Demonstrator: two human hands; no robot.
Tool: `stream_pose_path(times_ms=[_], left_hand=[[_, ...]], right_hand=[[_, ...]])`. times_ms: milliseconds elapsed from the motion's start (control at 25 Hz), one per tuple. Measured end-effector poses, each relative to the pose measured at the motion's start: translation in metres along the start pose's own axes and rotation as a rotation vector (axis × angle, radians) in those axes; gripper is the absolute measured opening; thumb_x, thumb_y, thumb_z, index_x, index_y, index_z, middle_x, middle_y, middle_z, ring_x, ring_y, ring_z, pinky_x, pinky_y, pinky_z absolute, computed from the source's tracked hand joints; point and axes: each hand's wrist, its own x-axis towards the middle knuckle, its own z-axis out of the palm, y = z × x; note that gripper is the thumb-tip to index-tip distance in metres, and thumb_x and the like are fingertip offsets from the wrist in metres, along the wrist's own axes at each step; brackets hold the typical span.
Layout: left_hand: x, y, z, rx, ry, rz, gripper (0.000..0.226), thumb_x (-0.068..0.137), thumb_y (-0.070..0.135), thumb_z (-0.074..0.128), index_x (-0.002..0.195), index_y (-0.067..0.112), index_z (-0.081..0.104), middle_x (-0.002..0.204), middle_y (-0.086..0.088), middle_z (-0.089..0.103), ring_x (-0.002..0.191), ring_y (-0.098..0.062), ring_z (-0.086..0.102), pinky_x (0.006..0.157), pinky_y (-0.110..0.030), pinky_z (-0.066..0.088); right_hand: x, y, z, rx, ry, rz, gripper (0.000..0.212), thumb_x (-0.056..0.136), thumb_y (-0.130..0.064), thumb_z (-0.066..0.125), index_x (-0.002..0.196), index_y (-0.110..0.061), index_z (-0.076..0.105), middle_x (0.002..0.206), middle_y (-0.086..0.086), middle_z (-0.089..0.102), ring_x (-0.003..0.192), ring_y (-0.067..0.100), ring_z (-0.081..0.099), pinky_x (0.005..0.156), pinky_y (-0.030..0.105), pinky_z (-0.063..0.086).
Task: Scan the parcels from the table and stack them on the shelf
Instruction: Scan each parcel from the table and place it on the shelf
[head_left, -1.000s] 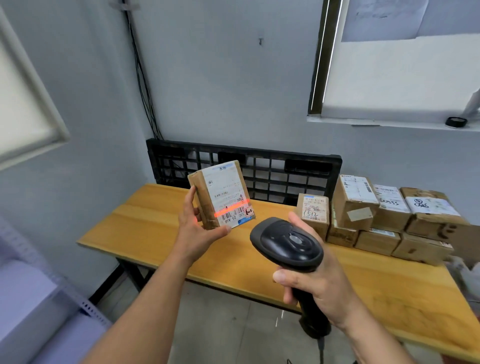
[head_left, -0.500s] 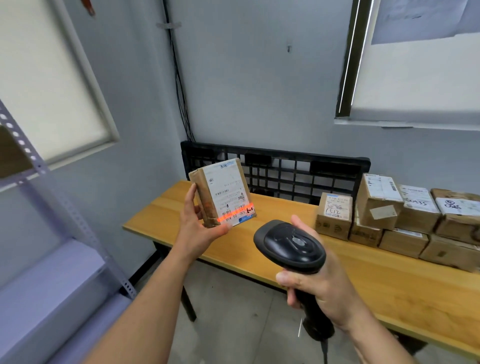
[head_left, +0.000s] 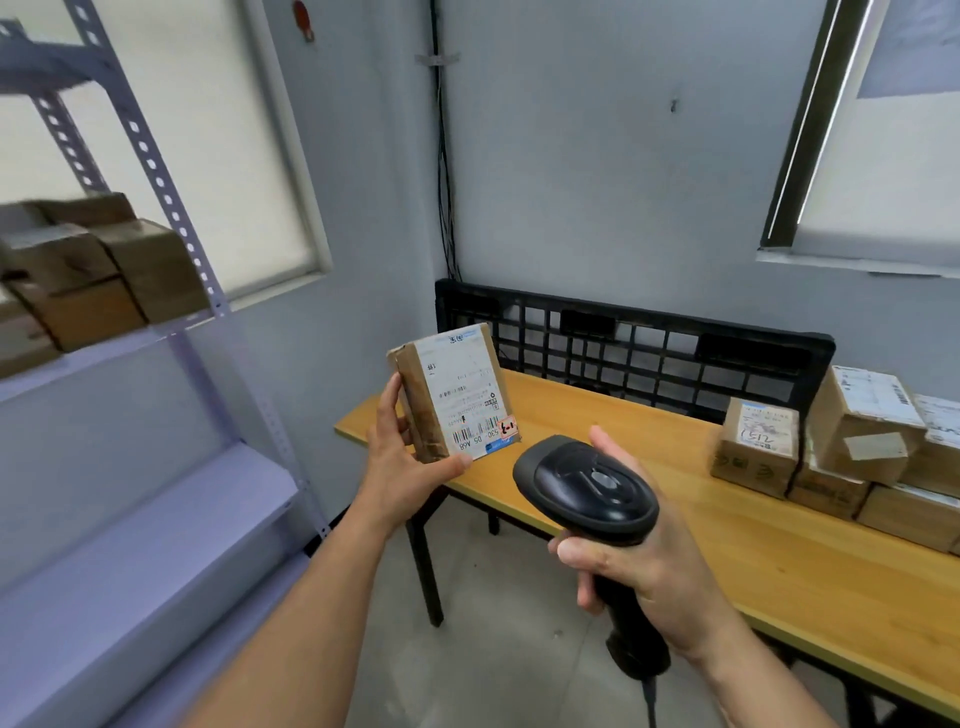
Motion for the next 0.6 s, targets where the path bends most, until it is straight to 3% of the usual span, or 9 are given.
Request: stream_pose_path(times_ms=[160, 320, 400, 600], left_hand=[[-0.018, -0.016, -0.065, 0.003, 0.024, -0.039, 0.120, 0.047, 0.043, 0.086, 0.139, 0.058, 0.010, 0.144, -0.011, 0.035, 0.127, -0.024, 0.045, 0.101, -0.048, 0.047], [-0.043, -0.039, -0.136, 0.017, 0.056, -0.080, 0.121, 0.060, 0.023, 0.090, 0.145, 0.049, 0.009, 0.146, -0.008, 0.033, 0.129, -0.022, 0.044, 0.103, -0.047, 0.045], [-0.059, -0.054, -0.176, 0.017, 0.088, -0.100, 0.121, 0.055, 0.030, 0.089, 0.142, 0.054, 0.008, 0.143, -0.008, 0.035, 0.127, -0.022, 0.046, 0.102, -0.046, 0.047], [-0.092, -0.081, -0.261, 0.019, 0.154, -0.124, 0.116, 0.053, 0.034, 0.085, 0.137, 0.060, 0.010, 0.140, -0.006, 0.039, 0.118, -0.013, 0.051, 0.085, -0.023, 0.048]], right_hand=[[0.001, 0.003, 0.065, 0.037, -0.066, 0.022, 0.113, 0.055, -0.020, 0.087, 0.145, -0.047, 0.024, 0.076, 0.028, 0.066, 0.046, 0.031, 0.055, 0.047, 0.039, 0.048], [-0.004, 0.009, 0.135, 0.091, -0.110, 0.039, 0.109, 0.060, -0.003, 0.081, 0.146, -0.043, 0.027, 0.064, 0.017, 0.064, 0.042, 0.029, 0.052, 0.042, 0.033, 0.044], [-0.010, 0.009, 0.173, 0.104, -0.142, 0.046, 0.105, 0.060, -0.002, 0.080, 0.143, -0.043, 0.032, 0.066, 0.015, 0.065, 0.042, 0.028, 0.052, 0.041, 0.031, 0.044], [-0.016, 0.008, 0.254, 0.065, -0.171, 0.023, 0.100, 0.058, -0.001, 0.082, 0.133, -0.049, 0.037, 0.069, 0.016, 0.068, 0.043, 0.031, 0.051, 0.042, 0.035, 0.044]])
